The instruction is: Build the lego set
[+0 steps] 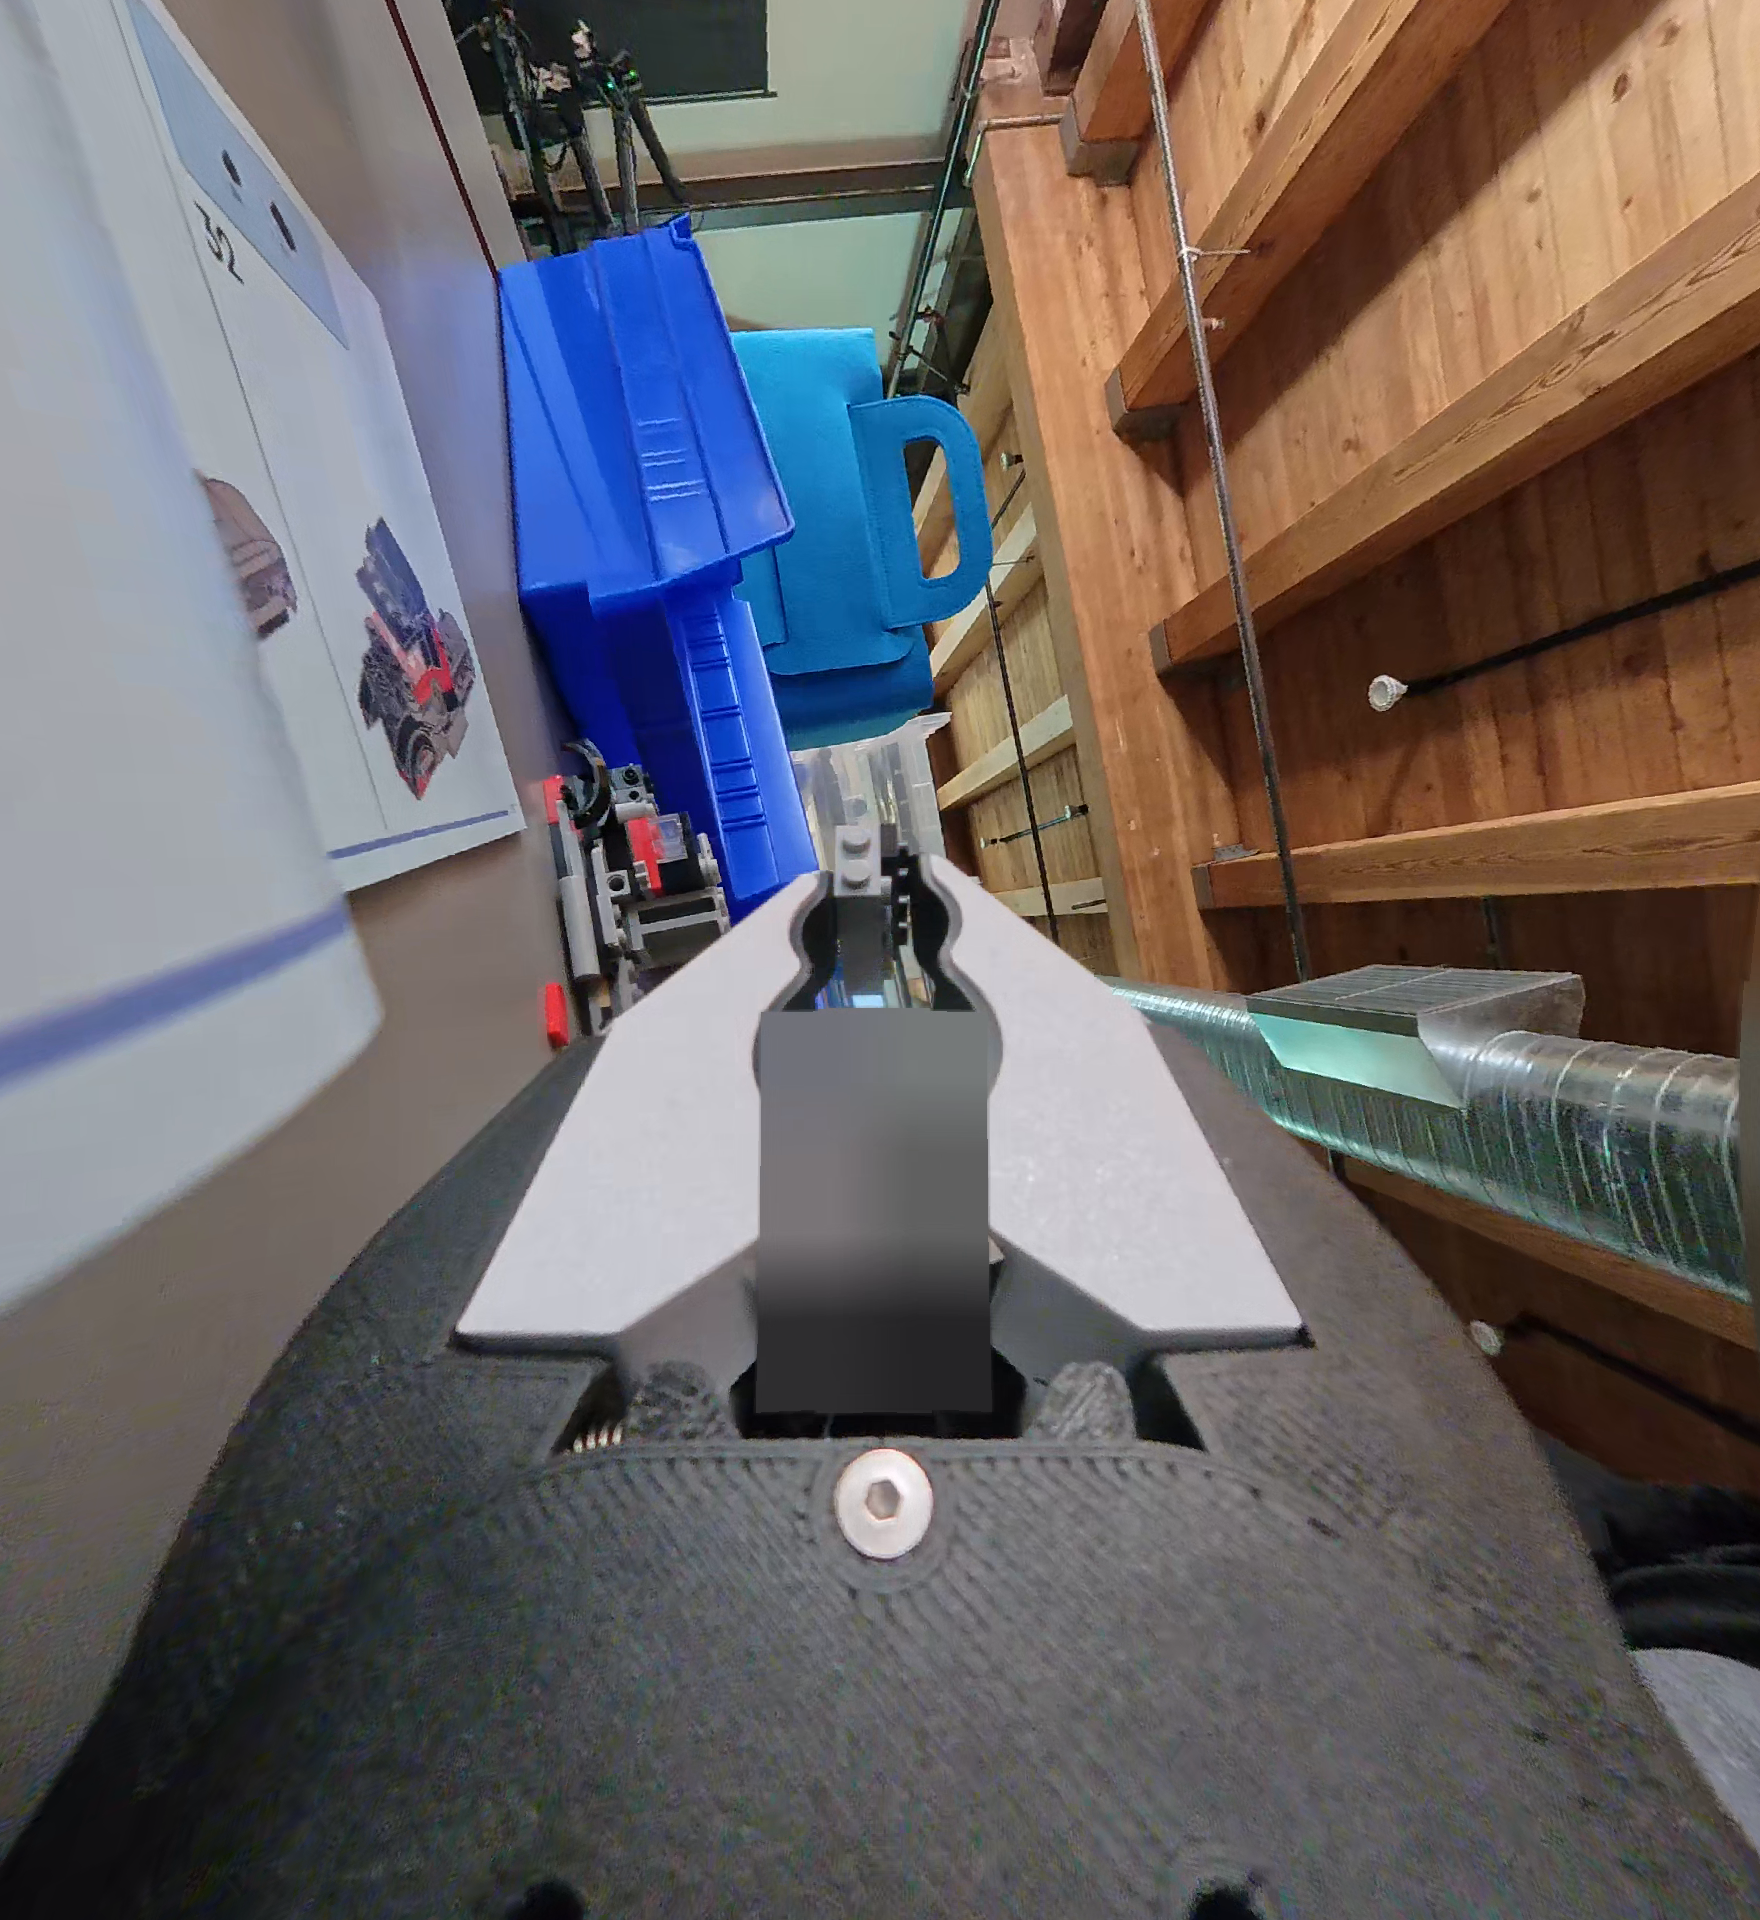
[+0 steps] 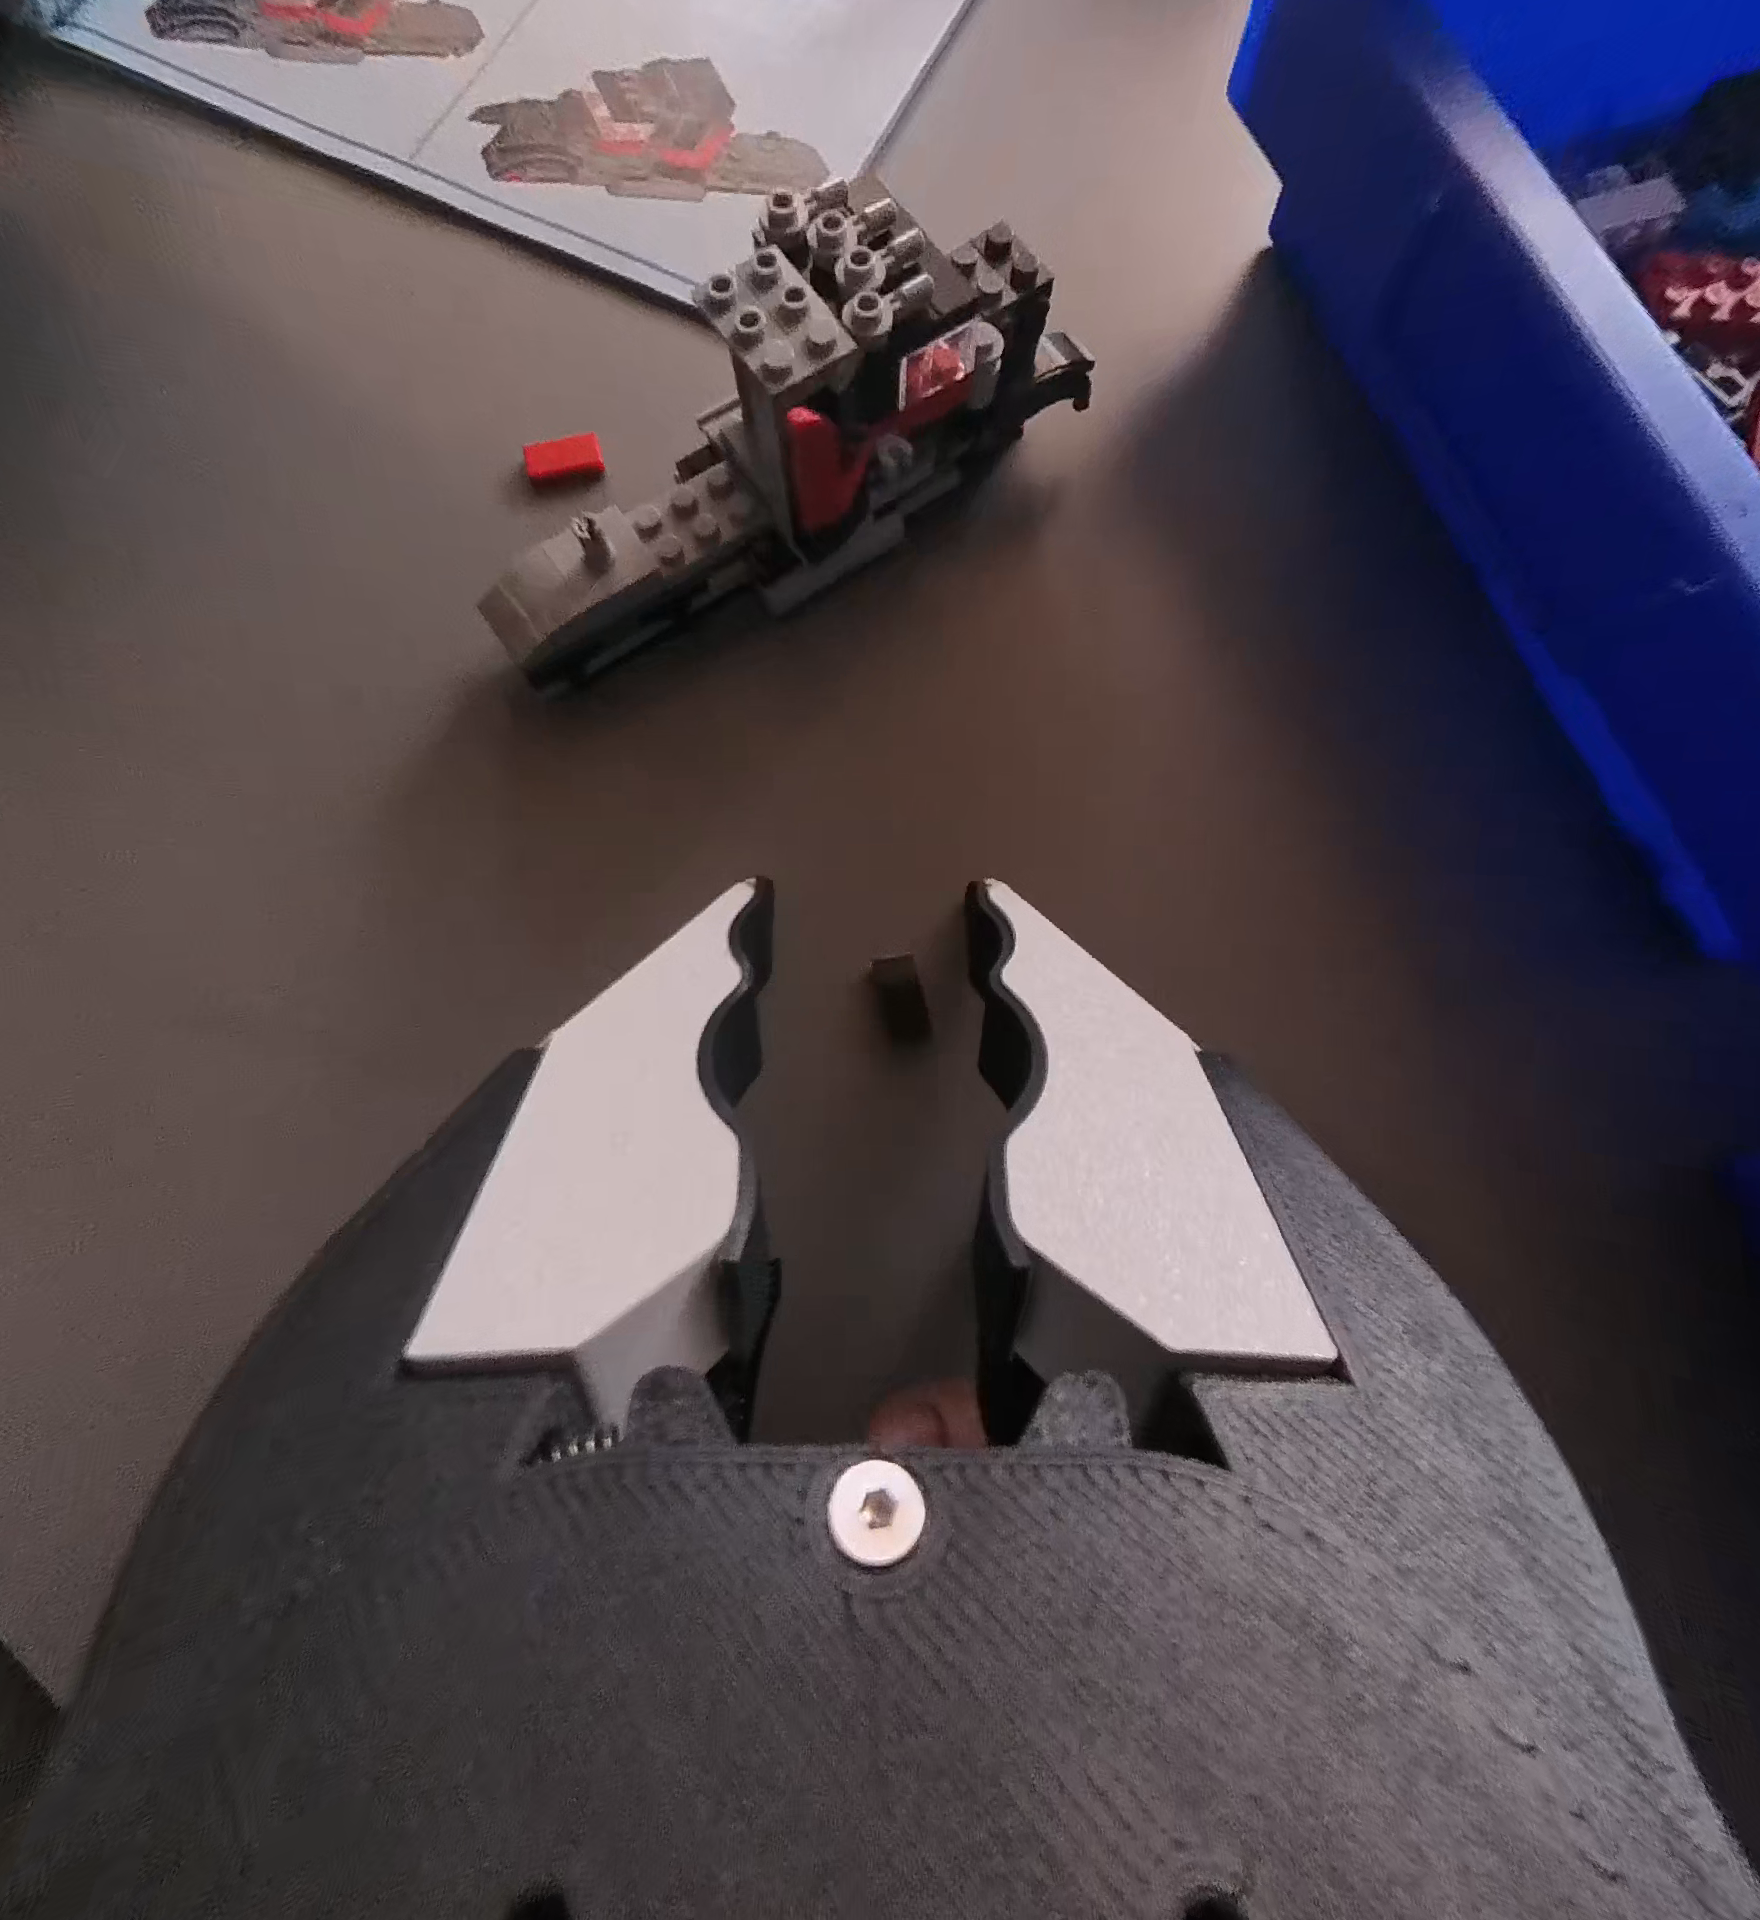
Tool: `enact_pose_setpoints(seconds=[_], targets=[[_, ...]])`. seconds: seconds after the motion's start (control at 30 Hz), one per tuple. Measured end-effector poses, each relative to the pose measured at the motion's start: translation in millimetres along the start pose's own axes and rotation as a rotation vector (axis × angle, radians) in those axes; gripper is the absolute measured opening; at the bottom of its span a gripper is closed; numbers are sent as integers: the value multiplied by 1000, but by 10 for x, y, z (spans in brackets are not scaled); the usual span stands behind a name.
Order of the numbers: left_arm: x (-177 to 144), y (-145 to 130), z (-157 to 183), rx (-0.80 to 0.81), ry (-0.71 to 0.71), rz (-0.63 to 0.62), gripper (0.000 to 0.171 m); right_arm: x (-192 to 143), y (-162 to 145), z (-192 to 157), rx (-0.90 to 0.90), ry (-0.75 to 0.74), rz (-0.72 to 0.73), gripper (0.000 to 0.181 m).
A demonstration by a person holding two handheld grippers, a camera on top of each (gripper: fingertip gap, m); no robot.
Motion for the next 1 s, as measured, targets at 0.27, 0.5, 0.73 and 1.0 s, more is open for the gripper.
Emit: enact_pose_setpoints(seconds=[0.27, 0.5, 0.73, 1.0], targets=[[-17, 12, 17, -10, -18, 6, 14, 6, 16, -29, 32, -14, 2, 37], [-15, 15, 7, -2, -5, 13, 14, -15, 22, -42, 42, 0, 15, 36], [-16, 21, 4, -3, -3, 17, 14, -23, 13, -128, 26, 58, 14, 31], [-11, 30, 3, -11, -10, 17, 14, -48, 28, -152, 25, 91, 34, 30]])
Point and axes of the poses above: each gripper's, where its closed fingertips meet, x out along the fingers, y out of its top, z = x × y across the jaws, the point moved 2 cm from there along -x, back along the fingers, and after that the axes turned 1 degree about -x, right-handed, at the moved point
